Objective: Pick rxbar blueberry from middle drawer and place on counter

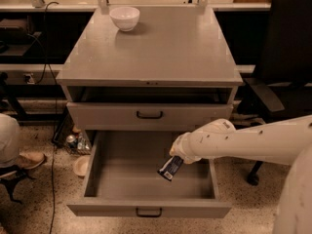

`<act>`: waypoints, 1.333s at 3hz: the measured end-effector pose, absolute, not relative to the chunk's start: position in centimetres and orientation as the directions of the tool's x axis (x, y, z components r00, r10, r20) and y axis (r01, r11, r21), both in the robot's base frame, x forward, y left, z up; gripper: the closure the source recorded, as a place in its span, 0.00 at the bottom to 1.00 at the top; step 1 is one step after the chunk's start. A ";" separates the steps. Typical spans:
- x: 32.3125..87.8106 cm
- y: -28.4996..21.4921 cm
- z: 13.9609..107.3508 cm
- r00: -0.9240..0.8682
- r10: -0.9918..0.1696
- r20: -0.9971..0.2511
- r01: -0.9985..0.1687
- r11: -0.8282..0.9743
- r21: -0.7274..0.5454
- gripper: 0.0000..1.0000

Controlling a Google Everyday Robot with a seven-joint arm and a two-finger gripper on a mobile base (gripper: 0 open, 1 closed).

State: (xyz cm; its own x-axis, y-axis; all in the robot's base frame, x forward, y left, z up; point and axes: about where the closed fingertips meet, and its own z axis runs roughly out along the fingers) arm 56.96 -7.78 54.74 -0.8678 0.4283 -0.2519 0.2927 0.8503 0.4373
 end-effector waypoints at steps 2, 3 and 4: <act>57.0 -8.8 56.0 -0.856 0.454 -0.248 0.291 0.819 0.495 1.00; 57.2 -12.0 60.6 -0.809 0.507 -0.297 0.281 0.778 0.561 1.00; 57.5 -16.6 67.4 -0.721 0.569 -0.395 0.232 0.735 0.637 1.00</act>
Offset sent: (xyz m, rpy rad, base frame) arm 0.0057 -0.0403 0.0429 0.1582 -0.0647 -0.0370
